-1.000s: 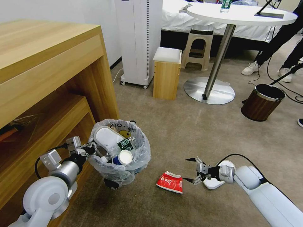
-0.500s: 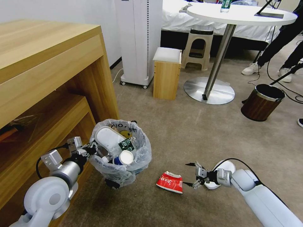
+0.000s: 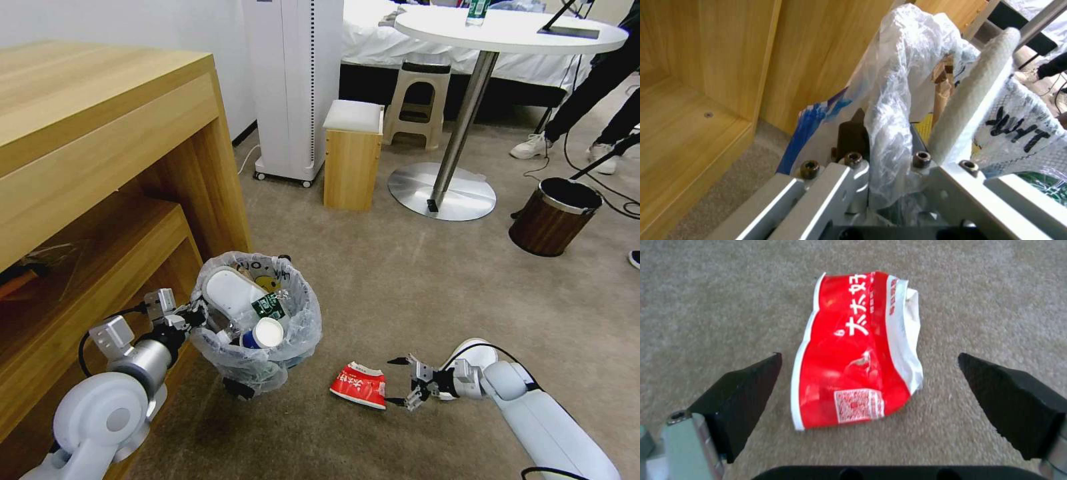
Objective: Pick up the trash bin and place the garbage on the floor into it.
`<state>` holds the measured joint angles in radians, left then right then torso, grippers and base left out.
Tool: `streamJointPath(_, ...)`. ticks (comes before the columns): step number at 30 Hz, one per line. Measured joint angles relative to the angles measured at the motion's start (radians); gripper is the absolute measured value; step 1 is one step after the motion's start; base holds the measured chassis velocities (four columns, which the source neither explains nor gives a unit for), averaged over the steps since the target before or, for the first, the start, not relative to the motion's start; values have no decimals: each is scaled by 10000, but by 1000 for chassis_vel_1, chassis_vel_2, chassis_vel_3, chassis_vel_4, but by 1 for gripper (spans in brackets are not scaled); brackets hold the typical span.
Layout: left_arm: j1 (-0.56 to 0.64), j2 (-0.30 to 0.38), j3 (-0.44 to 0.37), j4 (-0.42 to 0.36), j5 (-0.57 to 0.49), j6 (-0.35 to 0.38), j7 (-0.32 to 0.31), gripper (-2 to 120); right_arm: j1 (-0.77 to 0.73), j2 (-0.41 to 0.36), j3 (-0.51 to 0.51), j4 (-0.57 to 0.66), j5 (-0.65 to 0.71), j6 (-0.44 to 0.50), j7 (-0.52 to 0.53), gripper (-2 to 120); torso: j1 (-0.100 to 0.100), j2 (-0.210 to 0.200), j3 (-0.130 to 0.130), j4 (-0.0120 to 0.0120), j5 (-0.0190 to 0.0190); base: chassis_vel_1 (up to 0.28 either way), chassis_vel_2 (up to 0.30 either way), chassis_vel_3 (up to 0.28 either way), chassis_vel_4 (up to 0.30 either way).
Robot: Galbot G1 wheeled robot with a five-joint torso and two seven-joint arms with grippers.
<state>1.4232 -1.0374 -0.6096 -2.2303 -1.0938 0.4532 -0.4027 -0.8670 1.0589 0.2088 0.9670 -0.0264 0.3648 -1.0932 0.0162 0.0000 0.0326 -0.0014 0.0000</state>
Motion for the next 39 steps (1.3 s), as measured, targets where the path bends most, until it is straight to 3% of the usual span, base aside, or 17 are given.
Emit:
streamJointPath(18, -12, 33, -47, 60, -4, 1, 10, 3, 1039, 871, -84, -1605, -166, -18, -272, 100, 0, 0, 0, 0, -1, 0, 0, 0, 0)
streamJointPath(39, 25, 154, -177, -31, -84, -12, 9, 3, 1545, 1798, -153, -2668, -682, 30, -419, 96, 0, -1, 0, 0, 1, 0, 0, 0, 0)
